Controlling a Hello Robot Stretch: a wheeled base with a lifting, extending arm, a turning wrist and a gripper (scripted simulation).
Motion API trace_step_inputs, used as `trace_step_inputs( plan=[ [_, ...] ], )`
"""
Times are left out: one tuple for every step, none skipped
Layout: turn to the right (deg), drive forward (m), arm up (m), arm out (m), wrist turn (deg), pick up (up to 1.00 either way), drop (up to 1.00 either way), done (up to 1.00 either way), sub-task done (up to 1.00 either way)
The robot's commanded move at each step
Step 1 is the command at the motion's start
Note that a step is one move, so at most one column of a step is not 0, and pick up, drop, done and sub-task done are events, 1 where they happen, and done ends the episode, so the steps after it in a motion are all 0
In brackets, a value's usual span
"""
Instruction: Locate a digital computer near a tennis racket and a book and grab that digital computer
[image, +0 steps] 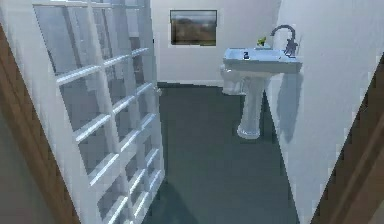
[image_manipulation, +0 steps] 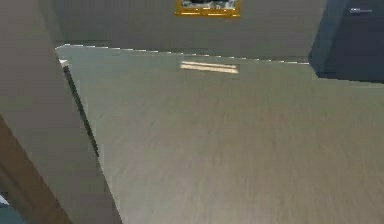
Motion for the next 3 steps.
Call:
trace_step_inputs(
  plan=[
    [0.0,1.00,0.00,0.00,0.0,0.00,0.00,0.00,0.00],
    [3.0,0.00,0.00,0.00,0.0,0.00,0.00,0.00,0.00],
    [0.0,0.65,0.00,0.00,0.0,0.00,0.00,0.00,0.00]
  ],
)
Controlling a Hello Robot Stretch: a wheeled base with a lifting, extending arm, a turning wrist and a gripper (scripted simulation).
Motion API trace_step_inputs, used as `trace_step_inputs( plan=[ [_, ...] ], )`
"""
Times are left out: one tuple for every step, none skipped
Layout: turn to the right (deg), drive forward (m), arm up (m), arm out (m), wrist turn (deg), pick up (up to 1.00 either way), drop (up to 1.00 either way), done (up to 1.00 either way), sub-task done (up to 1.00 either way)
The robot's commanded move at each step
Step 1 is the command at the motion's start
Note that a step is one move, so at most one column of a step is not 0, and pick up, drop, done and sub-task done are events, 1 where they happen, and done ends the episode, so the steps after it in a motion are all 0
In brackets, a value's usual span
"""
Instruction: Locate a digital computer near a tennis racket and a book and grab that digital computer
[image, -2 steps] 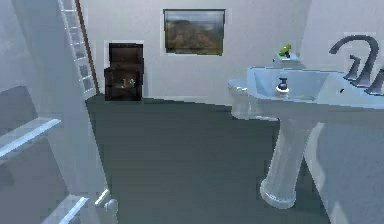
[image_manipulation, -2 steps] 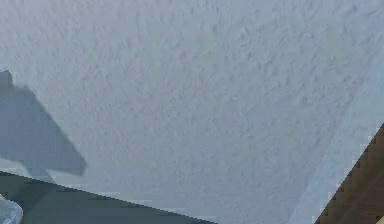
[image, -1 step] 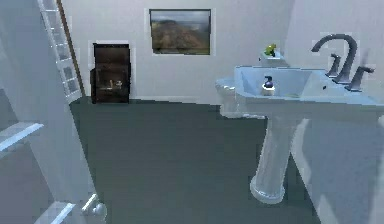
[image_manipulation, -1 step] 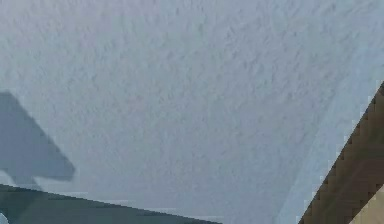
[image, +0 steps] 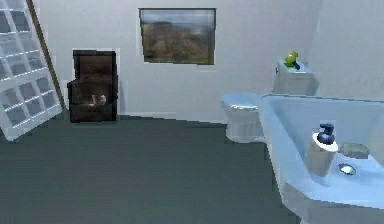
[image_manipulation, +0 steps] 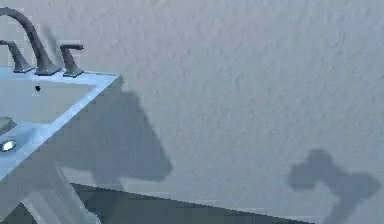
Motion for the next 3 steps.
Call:
trace_step_inputs(
  plan=[
    [30.0,0.00,0.00,0.00,0.0,0.00,0.00,0.00,0.00],
    [0.0,0.05,0.00,0.00,0.0,0.00,0.00,0.00,0.00],
    [-45.0,0.00,0.00,0.00,0.0,0.00,0.00,0.00,0.00]
  ],
)
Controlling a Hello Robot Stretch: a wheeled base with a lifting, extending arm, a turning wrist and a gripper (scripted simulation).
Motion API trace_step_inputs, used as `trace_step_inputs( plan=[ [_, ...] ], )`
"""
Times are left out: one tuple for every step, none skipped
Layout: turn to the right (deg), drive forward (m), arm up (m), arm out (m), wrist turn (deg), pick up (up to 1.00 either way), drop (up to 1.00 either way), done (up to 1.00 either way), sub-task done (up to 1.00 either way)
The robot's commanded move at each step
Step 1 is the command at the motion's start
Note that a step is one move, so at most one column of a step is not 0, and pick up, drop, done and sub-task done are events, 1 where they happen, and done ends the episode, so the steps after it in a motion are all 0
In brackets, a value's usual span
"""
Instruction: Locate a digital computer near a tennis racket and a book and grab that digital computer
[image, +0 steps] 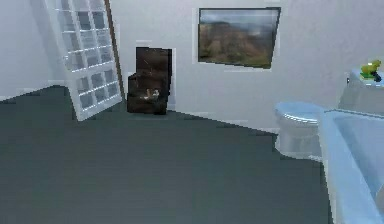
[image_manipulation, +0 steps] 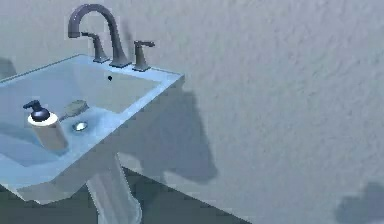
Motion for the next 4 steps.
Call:
trace_step_inputs(
  plan=[
    [-45.0,0.00,0.00,0.00,0.0,0.00,0.00,0.00,0.00],
    [-21.0,0.00,0.00,0.00,0.0,0.00,0.00,0.00,0.00],
    [0.0,0.50,0.00,0.00,0.0,0.00,0.00,0.00,0.00],
    [-3.0,0.00,0.00,0.00,0.0,0.00,0.00,0.00,0.00]
  ],
)
